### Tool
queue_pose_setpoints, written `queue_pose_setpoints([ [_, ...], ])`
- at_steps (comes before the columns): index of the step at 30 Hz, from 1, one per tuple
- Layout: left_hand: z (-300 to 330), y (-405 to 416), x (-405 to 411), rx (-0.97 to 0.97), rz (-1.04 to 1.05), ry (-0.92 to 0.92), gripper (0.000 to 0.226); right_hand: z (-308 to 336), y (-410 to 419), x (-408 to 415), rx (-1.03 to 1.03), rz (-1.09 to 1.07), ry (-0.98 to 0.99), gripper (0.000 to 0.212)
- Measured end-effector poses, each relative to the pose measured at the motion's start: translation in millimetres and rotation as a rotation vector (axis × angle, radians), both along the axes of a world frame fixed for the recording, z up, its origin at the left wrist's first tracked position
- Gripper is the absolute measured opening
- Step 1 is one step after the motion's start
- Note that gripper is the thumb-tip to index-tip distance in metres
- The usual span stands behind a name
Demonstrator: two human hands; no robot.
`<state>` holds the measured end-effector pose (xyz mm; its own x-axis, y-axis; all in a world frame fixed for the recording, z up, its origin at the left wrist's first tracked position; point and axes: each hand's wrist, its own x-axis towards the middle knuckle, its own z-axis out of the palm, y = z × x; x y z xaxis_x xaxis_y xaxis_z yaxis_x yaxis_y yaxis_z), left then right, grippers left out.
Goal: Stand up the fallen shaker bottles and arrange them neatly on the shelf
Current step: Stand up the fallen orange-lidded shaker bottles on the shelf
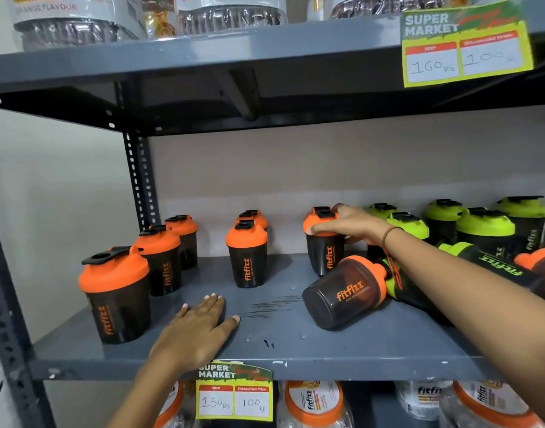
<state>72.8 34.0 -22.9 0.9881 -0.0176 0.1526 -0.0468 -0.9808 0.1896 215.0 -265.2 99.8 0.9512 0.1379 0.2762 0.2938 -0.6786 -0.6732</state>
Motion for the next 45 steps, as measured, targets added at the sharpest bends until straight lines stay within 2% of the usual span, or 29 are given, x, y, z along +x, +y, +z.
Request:
queue_pose_setpoints([
  [4,-1,1,2,-0.008,0.004,-0.011,0.069,-11,-8,4,-0.049,0.007,0.011,0.053],
  [7,-1,1,3,-0.008,0.003,-0.009,0.069,-14,-13,6,-0.014,0.023,0.067,0.068],
  [10,-1,1,2,-0.001,0.003,-0.004,0.068,-12,-15,0,-0.082,0.012,0.056,0.076],
  [13,1,1,1,0.006,0.002,0.001,0.068,-2,-19,-13,-0.205,-0.098,-0.112,0.093],
  [15,1,0,2,0.01,0.006,0.003,0.067,5,-24,-29,-0.201,-0.118,-0.29,0.094],
  [17,0,0,2,0.014,0.009,0.008,0.068,8,-29,-51,-0.074,-0.008,-0.396,0.084],
  [19,0,1,3,0.018,0.011,0.024,0.068,5,-37,-76,-0.025,0.169,-0.358,0.082],
  [22,1,1,7,0.024,0.013,0.065,0.067,-11,-47,-110,-0.336,0.367,-0.226,0.093],
  [25,7,3,8,-0.018,-0.002,0.114,0.065,-30,-55,-118,-0.721,0.363,-0.308,0.105],
  [28,12,11,4,-0.008,0.016,0.139,0.066,-38,-57,-114,-0.905,0.333,-0.39,0.101],
  [31,9,19,-4,0.042,0.039,0.11,0.067,-40,-52,-110,-1.004,0.309,-0.435,0.098],
  [35,1,20,-12,0.043,0.034,0.025,0.065,-40,-36,-111,-1.022,0.309,-0.469,0.087],
  [38,0,19,-12,0.047,0.037,0.007,0.066,-32,-17,-113,-1.047,0.305,-0.519,0.091],
  [42,-1,20,-10,0.052,0.038,0.008,0.066,-15,28,-122,-1.183,0.311,-0.812,0.082],
  [45,-1,21,-10,0.05,0.044,0.008,0.064,-10,65,-132,-1.284,0.322,-1.042,0.055],
])
